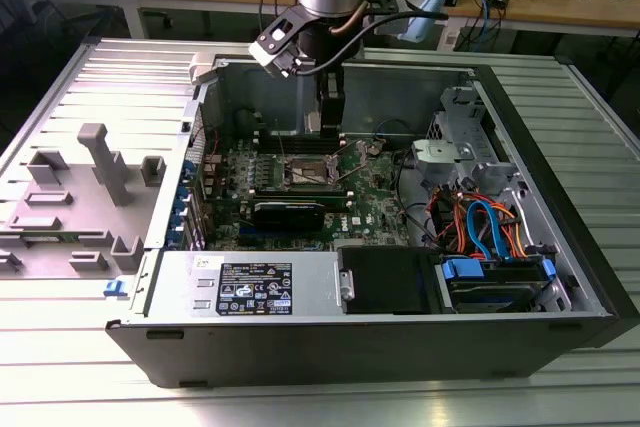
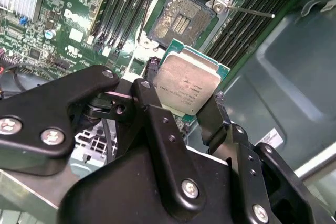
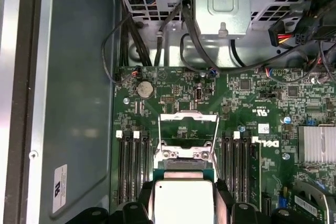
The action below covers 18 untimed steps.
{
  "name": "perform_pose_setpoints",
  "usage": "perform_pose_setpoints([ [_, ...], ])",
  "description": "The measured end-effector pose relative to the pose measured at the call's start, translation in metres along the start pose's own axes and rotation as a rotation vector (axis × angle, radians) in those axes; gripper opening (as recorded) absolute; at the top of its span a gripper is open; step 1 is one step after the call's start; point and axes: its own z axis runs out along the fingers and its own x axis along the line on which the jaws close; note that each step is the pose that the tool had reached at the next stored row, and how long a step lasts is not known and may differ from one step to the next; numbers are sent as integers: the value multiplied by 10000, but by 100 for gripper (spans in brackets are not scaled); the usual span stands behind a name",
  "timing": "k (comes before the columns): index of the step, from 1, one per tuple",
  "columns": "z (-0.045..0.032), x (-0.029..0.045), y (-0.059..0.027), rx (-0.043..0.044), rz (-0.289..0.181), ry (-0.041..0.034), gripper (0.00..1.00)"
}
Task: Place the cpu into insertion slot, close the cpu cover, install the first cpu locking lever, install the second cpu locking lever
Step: 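Place the cpu into insertion slot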
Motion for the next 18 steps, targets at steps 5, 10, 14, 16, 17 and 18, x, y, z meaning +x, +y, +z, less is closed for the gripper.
perform_pose_setpoints([
  [5,20,0,-6,1,0,-1,54],
  [10,23,0,-6,1,-1,-1,54],
  [14,27,-1,-7,1,0,-1,54],
  [16,27,0,-6,1,0,-1,54],
  [17,27,0,-7,1,0,-1,54],
  [18,27,-1,-6,1,-1,-1,54],
])
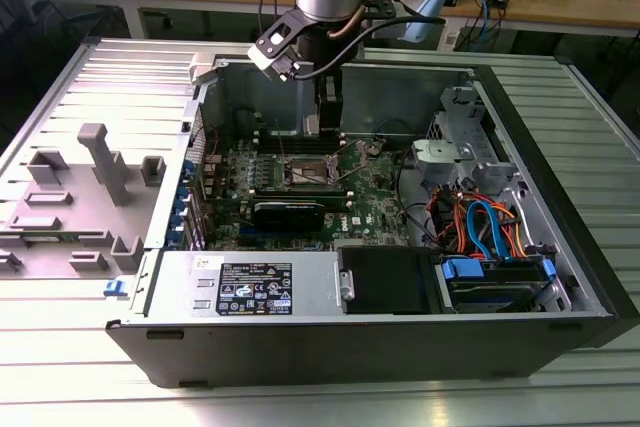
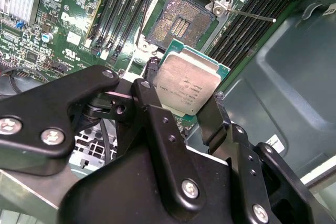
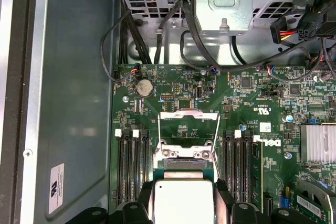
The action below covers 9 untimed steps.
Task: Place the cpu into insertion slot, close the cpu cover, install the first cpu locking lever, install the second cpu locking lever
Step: 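Place the cpu into insertion slot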
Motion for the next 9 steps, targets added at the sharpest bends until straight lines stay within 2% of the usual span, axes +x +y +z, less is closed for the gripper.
perform_pose_setpoints([
  [4,18,0,-1,-2,0,4,54],
  [6,94,-2,-6,0,1,0,54],
  [9,163,-3,-14,-1,1,2,54],
])
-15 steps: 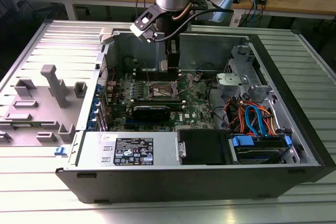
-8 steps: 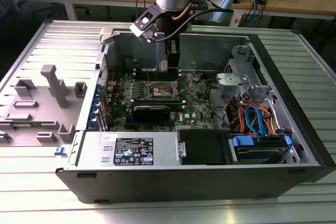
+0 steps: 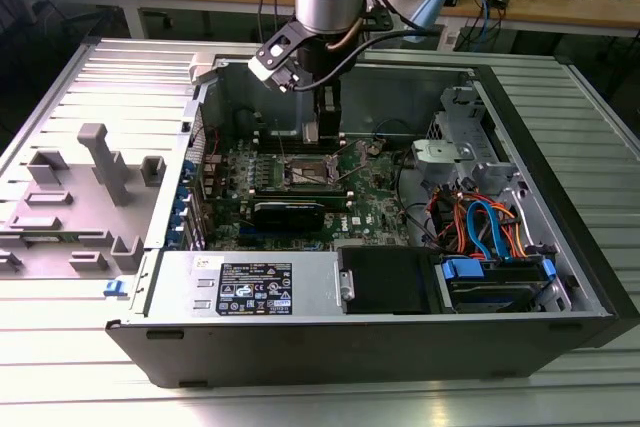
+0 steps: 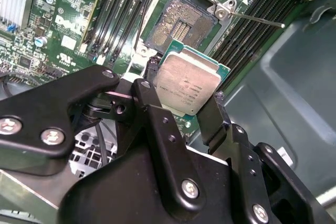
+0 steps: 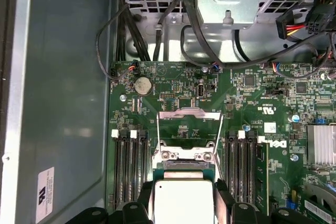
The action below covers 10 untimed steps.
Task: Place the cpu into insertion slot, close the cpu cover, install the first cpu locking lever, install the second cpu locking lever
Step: 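Place the cpu into insertion slot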
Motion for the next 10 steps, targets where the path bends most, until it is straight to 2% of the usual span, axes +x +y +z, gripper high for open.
perform_pose_setpoints([
  [4,97,-2,-19,0,0,-2,54],
  [8,190,-2,-95,1,-1,-1,54],
  [10,227,-3,-108,1,-1,-2,54],
])
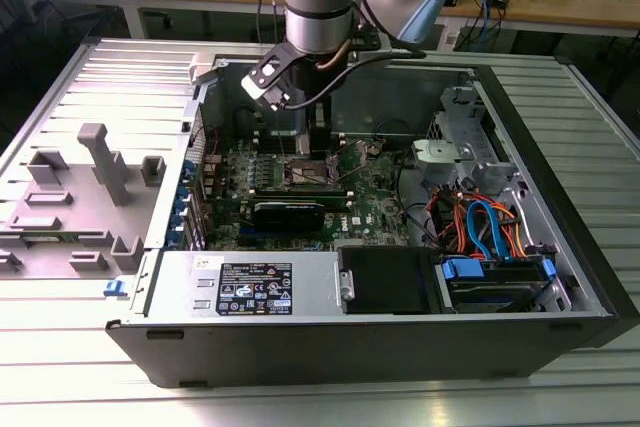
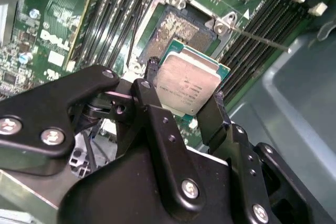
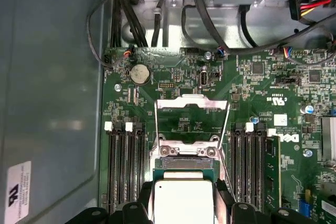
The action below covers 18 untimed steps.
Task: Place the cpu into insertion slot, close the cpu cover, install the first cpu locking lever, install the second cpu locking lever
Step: 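Place the cpu into insertion slot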
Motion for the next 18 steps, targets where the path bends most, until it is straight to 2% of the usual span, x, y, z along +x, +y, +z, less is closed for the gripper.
perform_pose_setpoints([
  [2,74,-2,-7,0,-1,1,54],
  [7,181,-10,-18,2,-2,-36,54],
  [10,274,-12,-37,1,-4,-37,54],
  [18,372,-35,-64,1,16,-38,54],
])
